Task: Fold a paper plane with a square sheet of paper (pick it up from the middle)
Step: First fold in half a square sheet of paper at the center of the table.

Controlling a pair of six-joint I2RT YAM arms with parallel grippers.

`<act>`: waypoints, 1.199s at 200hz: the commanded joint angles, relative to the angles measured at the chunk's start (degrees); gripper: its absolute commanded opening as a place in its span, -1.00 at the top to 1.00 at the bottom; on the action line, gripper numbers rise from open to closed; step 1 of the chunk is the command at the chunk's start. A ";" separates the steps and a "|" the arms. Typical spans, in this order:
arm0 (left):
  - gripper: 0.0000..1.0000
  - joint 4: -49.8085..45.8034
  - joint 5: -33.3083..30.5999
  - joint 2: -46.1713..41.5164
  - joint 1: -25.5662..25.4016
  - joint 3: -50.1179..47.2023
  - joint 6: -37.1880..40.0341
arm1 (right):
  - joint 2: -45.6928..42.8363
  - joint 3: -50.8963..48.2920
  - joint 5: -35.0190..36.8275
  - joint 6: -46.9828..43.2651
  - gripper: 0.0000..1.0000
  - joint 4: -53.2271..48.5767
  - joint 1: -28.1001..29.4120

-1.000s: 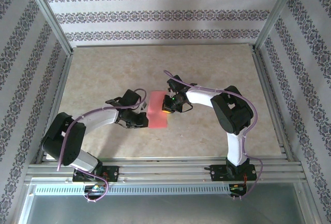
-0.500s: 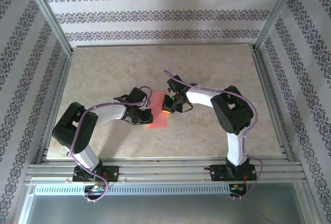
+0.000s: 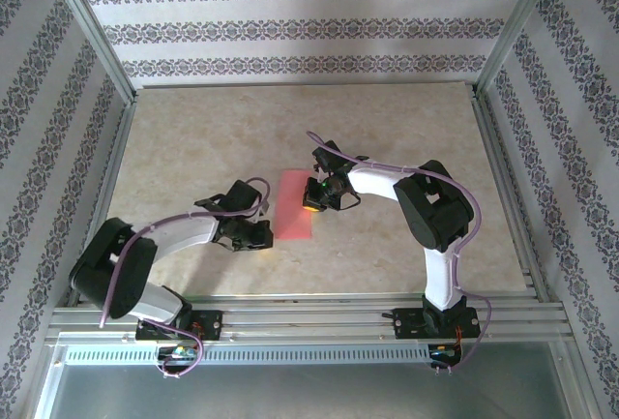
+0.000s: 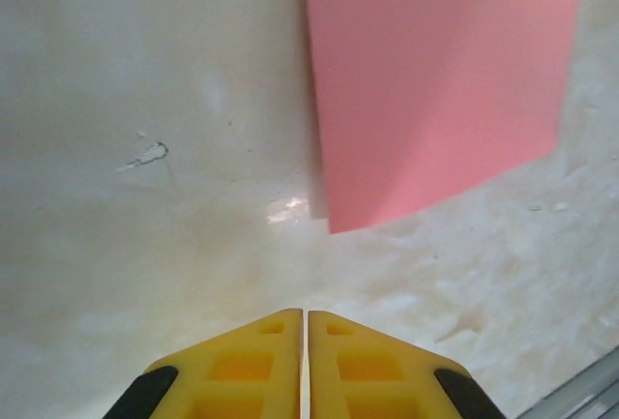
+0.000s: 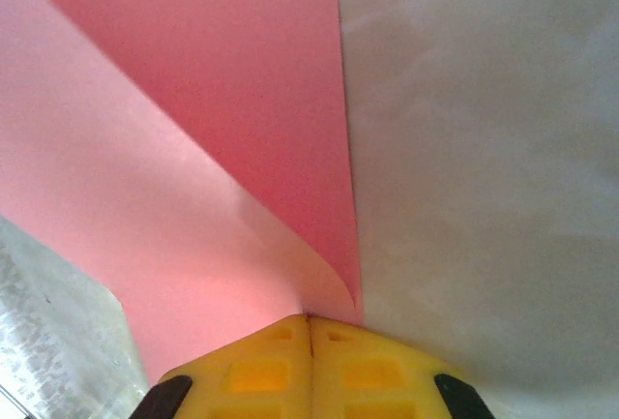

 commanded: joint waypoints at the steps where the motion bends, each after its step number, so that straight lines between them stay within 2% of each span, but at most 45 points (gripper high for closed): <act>1: 0.78 -2.34 -3.74 -1.81 -0.14 5.58 0.86 | 7.60 -4.23 9.24 -0.04 1.00 -5.97 0.60; 40: 0.82 3.62 -4.45 8.24 4.22 15.98 1.49 | 7.69 -4.24 8.98 -0.75 1.00 -6.14 0.65; 71: 0.83 8.36 1.47 18.26 5.53 22.04 0.77 | 7.46 -4.55 8.73 -1.13 1.00 -6.41 0.62; 98: 0.83 11.48 7.17 23.69 5.59 25.09 -1.49 | 7.61 -4.48 8.37 -1.09 1.00 -6.67 0.61; 240: 0.83 12.53 4.78 29.46 9.95 22.40 0.99 | 7.47 -4.93 8.37 -0.69 1.00 -6.66 0.51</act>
